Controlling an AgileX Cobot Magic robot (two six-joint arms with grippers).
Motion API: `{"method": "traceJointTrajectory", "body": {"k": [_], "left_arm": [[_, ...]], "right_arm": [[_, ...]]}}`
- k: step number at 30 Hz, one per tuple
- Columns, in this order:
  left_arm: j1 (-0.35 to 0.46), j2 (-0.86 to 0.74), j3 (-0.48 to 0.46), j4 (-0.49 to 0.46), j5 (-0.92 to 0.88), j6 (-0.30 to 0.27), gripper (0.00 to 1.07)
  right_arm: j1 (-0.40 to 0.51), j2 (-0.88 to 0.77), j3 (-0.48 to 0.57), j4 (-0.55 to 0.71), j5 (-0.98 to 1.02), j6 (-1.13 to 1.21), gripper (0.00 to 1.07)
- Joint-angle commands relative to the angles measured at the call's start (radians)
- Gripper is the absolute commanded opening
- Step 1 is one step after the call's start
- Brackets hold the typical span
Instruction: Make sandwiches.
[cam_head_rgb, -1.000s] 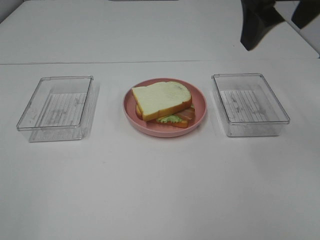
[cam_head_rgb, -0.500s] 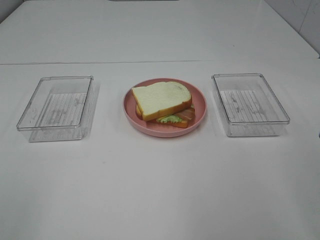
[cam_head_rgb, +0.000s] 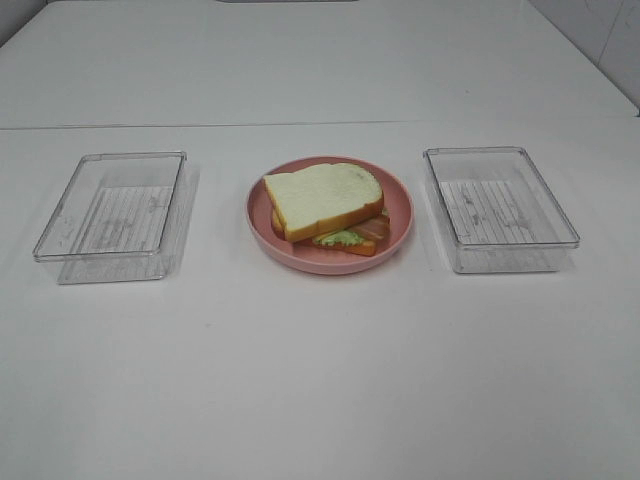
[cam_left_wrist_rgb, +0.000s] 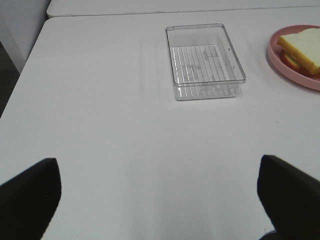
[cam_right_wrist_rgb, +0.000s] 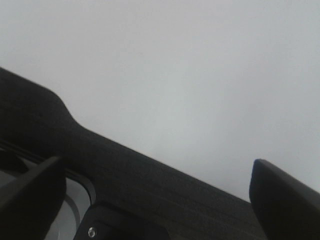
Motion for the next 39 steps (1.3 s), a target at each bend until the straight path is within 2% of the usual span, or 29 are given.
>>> {"method": "traceJointTrajectory", "body": {"k": [1,2,3,7,12,17,39], "left_arm": [[0.002,-0.013,0.003,-0.007,-0.004,-0.004,1.0],[0.002,-0.013,0.003,-0.007,-0.004,-0.004,1.0],[0.002,-0.013,0.003,-0.007,-0.004,-0.004,1.0],[0.002,-0.013,0.003,-0.007,-0.004,-0.004,1.0],[0.002,-0.013,0.003,-0.007,-0.004,-0.004,1.0],[0.002,-0.013,0.003,-0.007,-0.004,-0.004,1.0],[0.002,-0.009,0.003,-0.007,-0.004,-0.004,1.0]], "right_arm": [[-0.065,-0.095,0.043,0.013,-0.046,0.004,0.98],[-0.065,-0.095,0.043,0.013,-0.046,0.004,0.98],[-0.118,-0.156,0.064,0.014,-0.066,-0.004,0.98],[-0.183,-0.231,0.08,0.021,-0.088,-0.005,0.98],[-0.318,-0.391,0.08,0.079,-0.097,-0.038,0.98],[-0.382,-0.467,0.09,0.106,-0.103,-0.048,0.98],[-0.381,-0.466,0.09,0.106,-0.103,-0.048,0.98]]}}
